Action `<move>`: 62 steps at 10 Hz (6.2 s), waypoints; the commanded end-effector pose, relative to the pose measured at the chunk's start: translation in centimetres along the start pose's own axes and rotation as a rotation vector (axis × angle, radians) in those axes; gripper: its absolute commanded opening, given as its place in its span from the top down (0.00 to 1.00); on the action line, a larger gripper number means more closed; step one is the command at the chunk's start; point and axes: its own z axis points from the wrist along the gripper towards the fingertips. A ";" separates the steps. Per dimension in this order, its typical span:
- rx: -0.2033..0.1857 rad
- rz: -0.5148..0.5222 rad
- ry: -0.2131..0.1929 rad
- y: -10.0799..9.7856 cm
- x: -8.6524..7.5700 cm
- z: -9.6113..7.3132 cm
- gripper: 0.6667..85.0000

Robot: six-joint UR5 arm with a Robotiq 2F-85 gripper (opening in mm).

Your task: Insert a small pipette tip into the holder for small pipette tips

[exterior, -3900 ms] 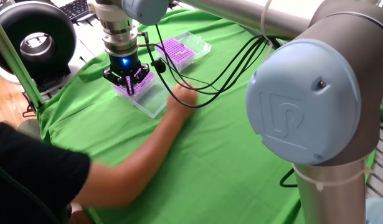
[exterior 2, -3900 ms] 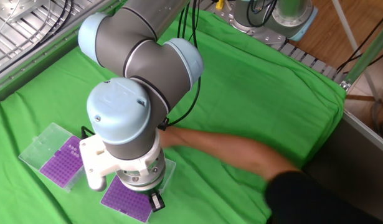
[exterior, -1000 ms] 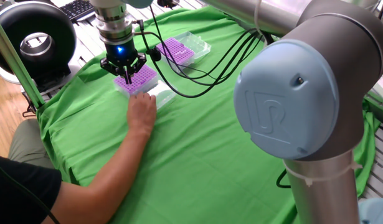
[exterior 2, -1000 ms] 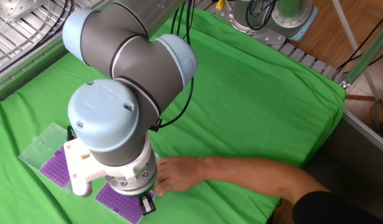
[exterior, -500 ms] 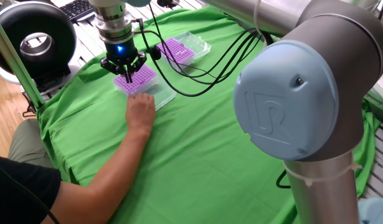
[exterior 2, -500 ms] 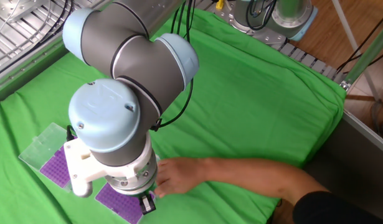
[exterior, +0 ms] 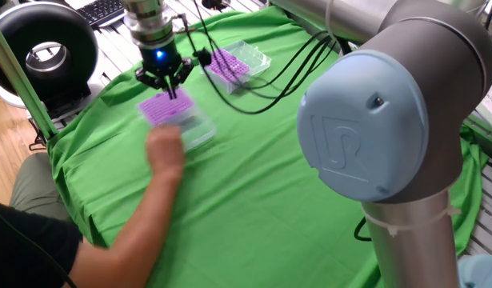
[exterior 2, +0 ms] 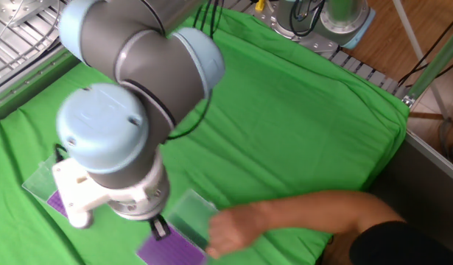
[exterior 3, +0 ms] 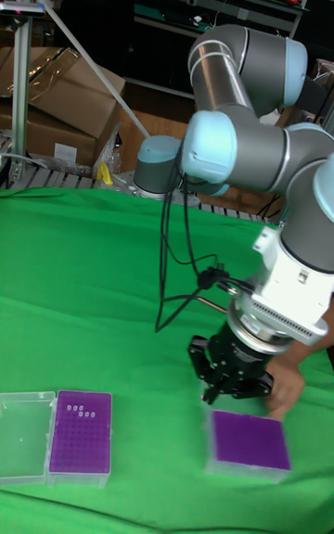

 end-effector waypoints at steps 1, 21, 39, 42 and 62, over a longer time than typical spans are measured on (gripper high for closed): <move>0.011 -0.122 -0.013 -3.7 -2.1 -0.7 1.00; 0.018 -0.443 -0.139 -12.6 -8.0 3.1 1.00; -0.013 -0.436 -0.164 -12.2 -7.8 3.7 1.00; -0.018 -0.437 -0.168 -12.2 -7.8 3.8 1.00; -0.053 -0.446 -0.147 -12.2 -6.6 4.0 1.00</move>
